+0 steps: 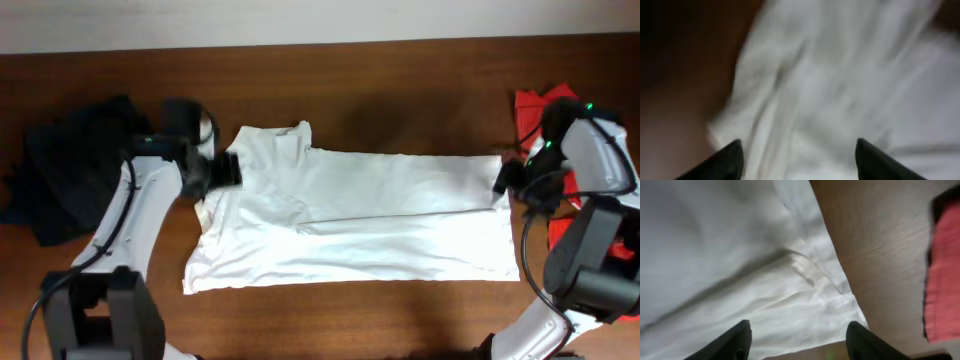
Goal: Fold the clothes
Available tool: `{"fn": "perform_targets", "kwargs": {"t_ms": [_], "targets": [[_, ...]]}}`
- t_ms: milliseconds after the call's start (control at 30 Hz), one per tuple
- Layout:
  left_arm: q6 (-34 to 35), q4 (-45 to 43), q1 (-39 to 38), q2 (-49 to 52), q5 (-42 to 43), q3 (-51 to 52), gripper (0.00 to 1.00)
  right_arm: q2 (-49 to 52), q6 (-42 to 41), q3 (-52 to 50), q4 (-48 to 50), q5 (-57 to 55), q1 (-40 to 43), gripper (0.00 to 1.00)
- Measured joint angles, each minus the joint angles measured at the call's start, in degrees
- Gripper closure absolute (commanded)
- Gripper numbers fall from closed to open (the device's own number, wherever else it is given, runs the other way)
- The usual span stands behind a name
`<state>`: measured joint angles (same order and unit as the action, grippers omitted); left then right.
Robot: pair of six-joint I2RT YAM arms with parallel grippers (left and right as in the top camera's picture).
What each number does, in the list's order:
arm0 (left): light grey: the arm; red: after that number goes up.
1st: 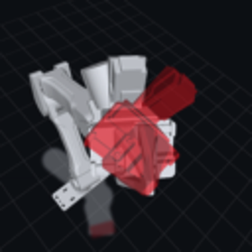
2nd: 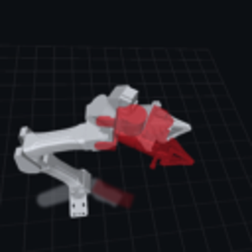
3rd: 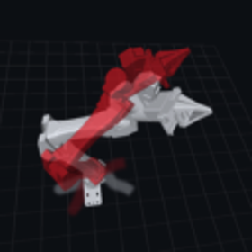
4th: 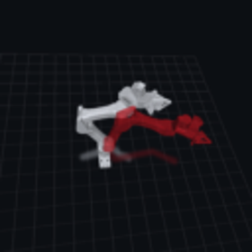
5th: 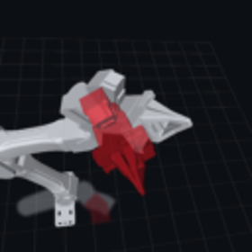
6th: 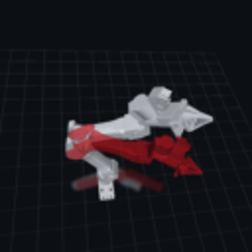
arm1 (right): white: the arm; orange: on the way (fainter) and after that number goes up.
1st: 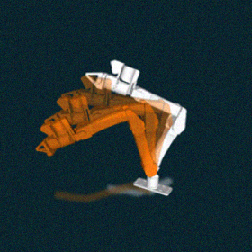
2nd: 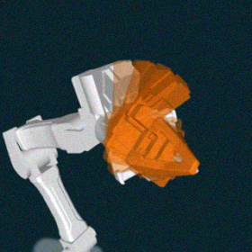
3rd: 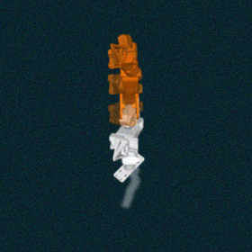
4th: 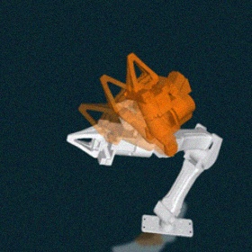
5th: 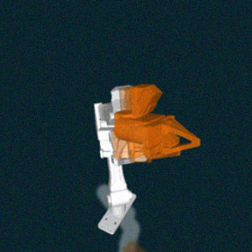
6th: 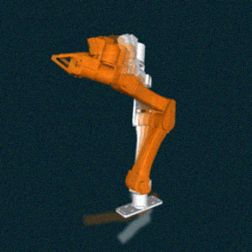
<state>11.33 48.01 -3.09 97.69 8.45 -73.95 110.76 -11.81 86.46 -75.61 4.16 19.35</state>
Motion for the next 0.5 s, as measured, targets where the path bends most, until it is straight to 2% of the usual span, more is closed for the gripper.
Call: {"fn": "perform_targets", "kwargs": {"t_ms": [233, 500], "targets": [[-1.46, -18.75, 0.0, 1.33, 2.8, -1.84, 0.29, -1.31, 1.64, 3.43, -2.19, 2.8, 0.0, 0.35], [-1.9, -35.04, 0.0, 15.08, 5.44, -1.99, 0.3, -1.31, 1.97, 3.45, -3.17, 3.76, 0.0, 0.34]]}}
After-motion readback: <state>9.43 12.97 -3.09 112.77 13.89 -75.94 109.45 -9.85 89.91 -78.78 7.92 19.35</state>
